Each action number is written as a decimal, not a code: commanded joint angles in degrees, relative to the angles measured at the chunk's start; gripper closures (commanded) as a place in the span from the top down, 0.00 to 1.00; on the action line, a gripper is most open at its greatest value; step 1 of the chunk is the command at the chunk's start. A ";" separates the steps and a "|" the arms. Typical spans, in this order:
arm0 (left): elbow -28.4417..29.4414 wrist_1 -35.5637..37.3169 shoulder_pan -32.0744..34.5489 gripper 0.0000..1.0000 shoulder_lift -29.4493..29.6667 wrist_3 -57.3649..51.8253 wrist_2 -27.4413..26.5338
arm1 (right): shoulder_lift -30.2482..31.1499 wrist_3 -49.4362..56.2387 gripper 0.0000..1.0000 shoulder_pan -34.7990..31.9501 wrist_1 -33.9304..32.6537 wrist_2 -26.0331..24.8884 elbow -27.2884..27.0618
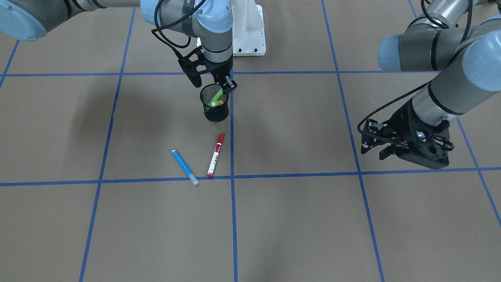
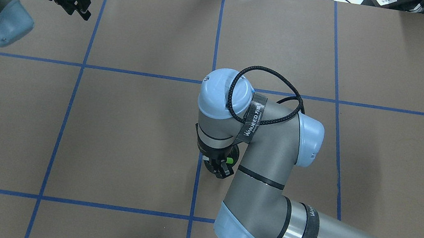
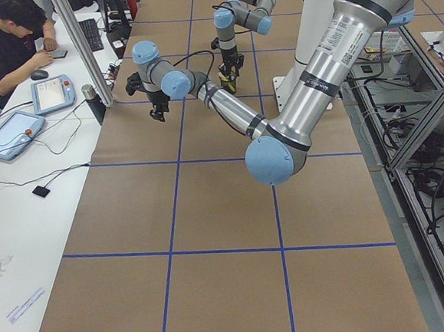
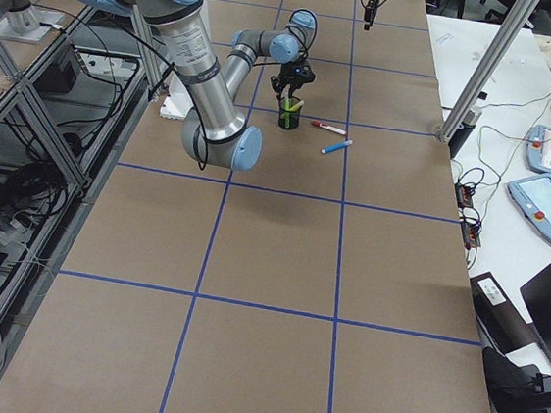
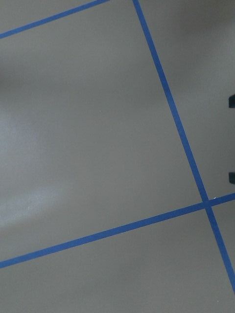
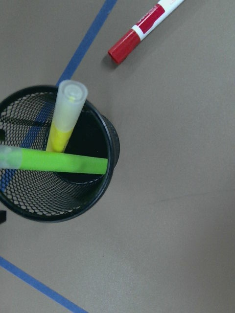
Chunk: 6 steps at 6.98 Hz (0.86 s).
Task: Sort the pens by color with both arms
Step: 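Lower the right gripper into the cup and grasp the green highlighter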
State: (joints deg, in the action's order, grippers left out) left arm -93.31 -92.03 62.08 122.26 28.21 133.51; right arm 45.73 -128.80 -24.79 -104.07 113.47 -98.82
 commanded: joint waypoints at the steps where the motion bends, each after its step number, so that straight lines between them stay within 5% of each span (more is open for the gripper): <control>1: 0.06 0.01 -0.03 0.54 0.00 0.00 0.00 | 0.06 -0.05 0.44 -0.08 0.01 0.00 -0.32; 6: 0.15 0.01 -0.56 0.54 0.00 0.09 -0.09 | 0.77 -0.05 0.33 0.01 -0.08 0.00 -1.20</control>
State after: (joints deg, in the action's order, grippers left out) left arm -93.18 -92.02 61.61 122.26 28.27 133.43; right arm 46.17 -128.85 -24.81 -104.15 113.47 -99.88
